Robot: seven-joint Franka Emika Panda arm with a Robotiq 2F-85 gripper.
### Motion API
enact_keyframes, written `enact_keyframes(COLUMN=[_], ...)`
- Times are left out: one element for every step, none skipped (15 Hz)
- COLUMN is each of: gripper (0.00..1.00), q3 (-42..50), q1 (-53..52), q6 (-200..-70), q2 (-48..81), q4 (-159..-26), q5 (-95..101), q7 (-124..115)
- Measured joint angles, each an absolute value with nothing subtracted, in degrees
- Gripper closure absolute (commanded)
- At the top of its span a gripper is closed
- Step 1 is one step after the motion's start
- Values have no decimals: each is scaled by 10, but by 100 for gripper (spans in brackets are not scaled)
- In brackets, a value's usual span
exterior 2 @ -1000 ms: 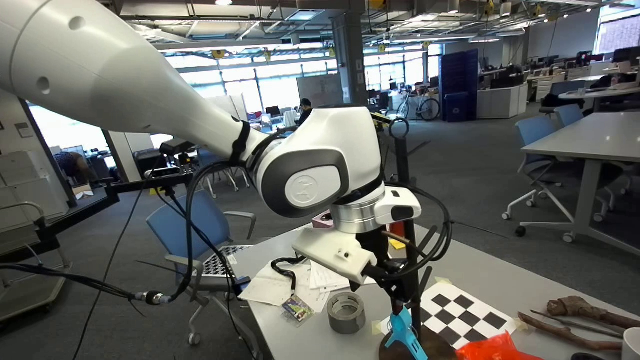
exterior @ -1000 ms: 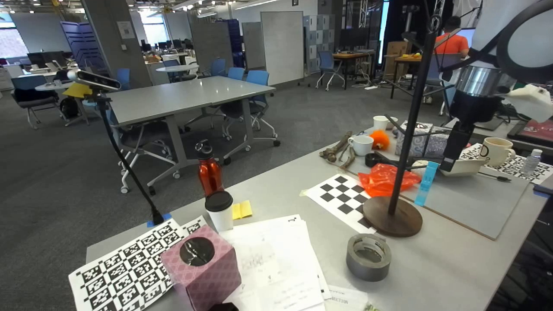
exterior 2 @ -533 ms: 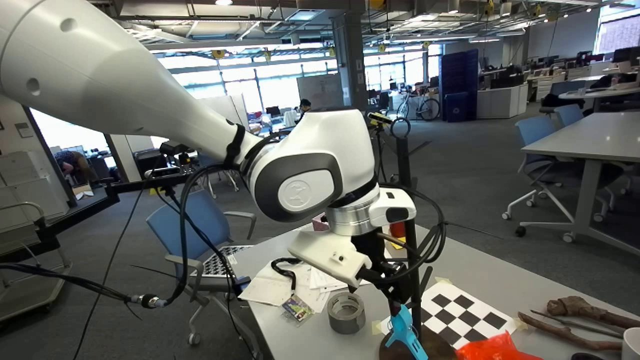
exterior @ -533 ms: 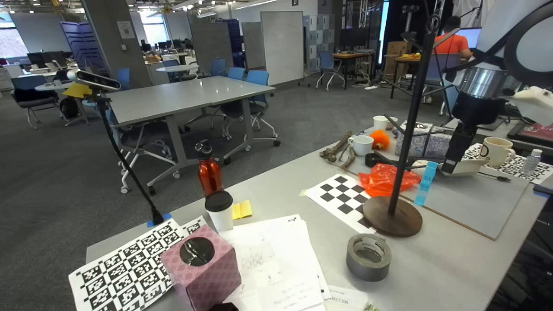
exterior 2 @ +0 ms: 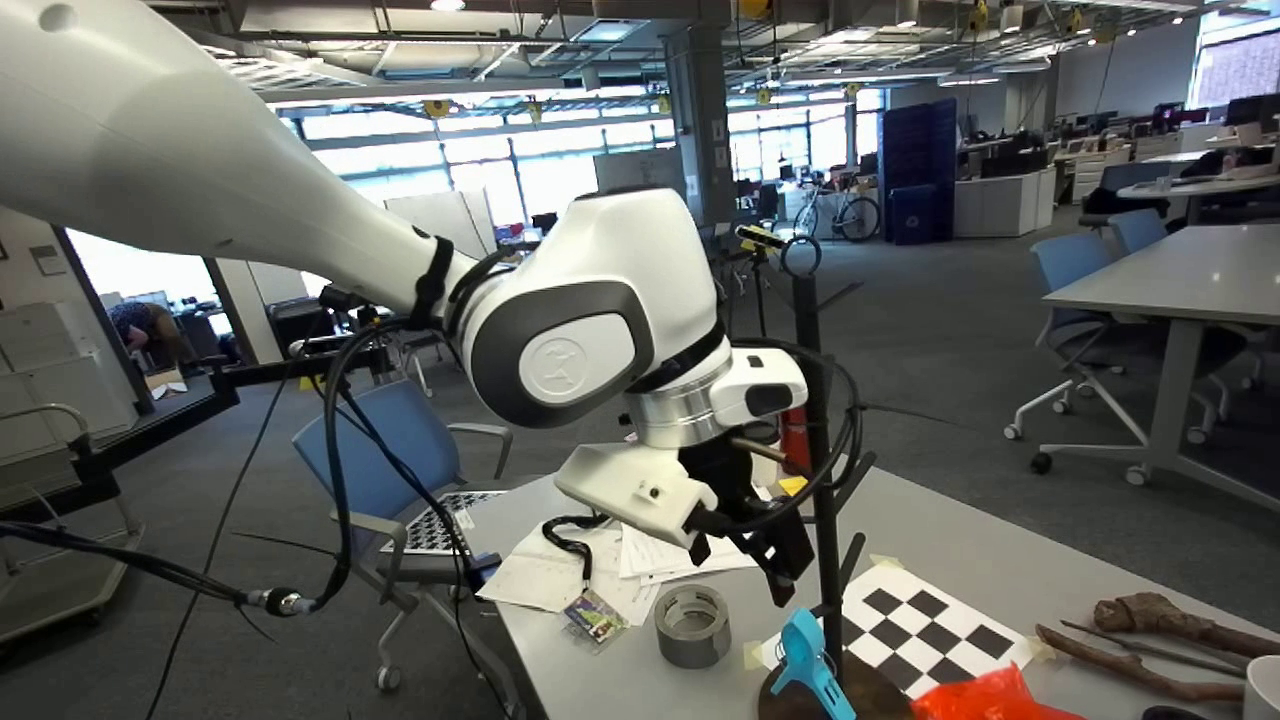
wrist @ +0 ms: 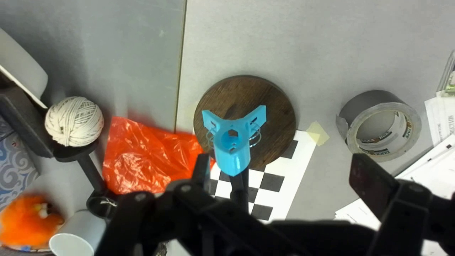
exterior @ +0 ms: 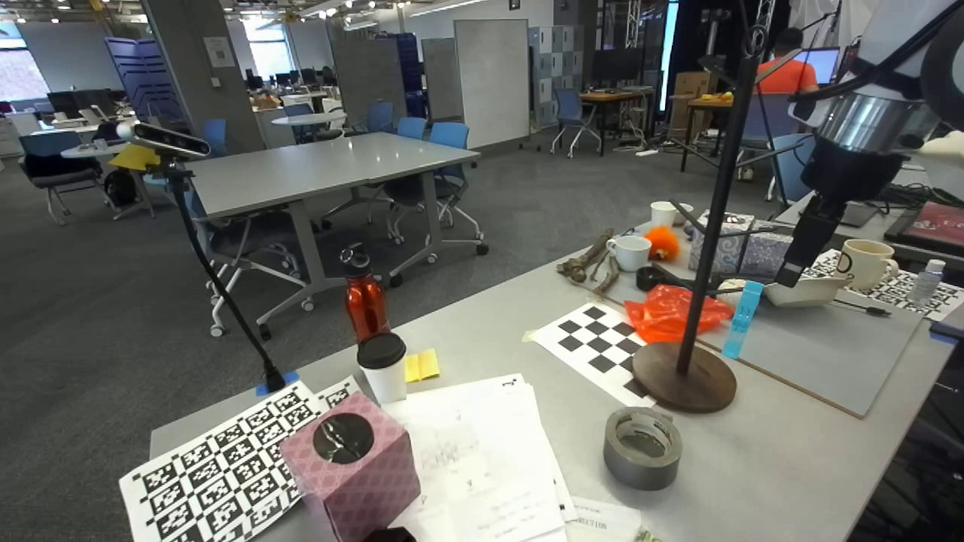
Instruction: Take the blue peg from the hanger and place it on the table
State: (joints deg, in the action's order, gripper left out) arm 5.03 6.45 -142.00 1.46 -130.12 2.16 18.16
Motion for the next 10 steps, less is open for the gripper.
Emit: enact_keyframes(gripper=[0, 0, 0, 0, 0, 0, 0, 0, 0, 0], q3=[50, 49, 49, 49, 49, 49, 50, 52, 53, 55], q1=[63, 62, 61, 60, 60, 60, 60, 60, 61, 61], q6=[-1420, -1420, -1420, -1420, -1420, -1419, -1419, -1419, -1419, -1419], q2=[3, -9, -19, -27, -33, -36, -36, -36, -33, -29], q4=[-1307, -1313, -1319, -1326, -1332, -1338, -1343, -1347, -1350, -1351], q5=[23, 25, 26, 26, 26, 26, 26, 26, 26, 26], q7=[178, 174, 171, 168, 166, 165, 164, 163, 162, 162])
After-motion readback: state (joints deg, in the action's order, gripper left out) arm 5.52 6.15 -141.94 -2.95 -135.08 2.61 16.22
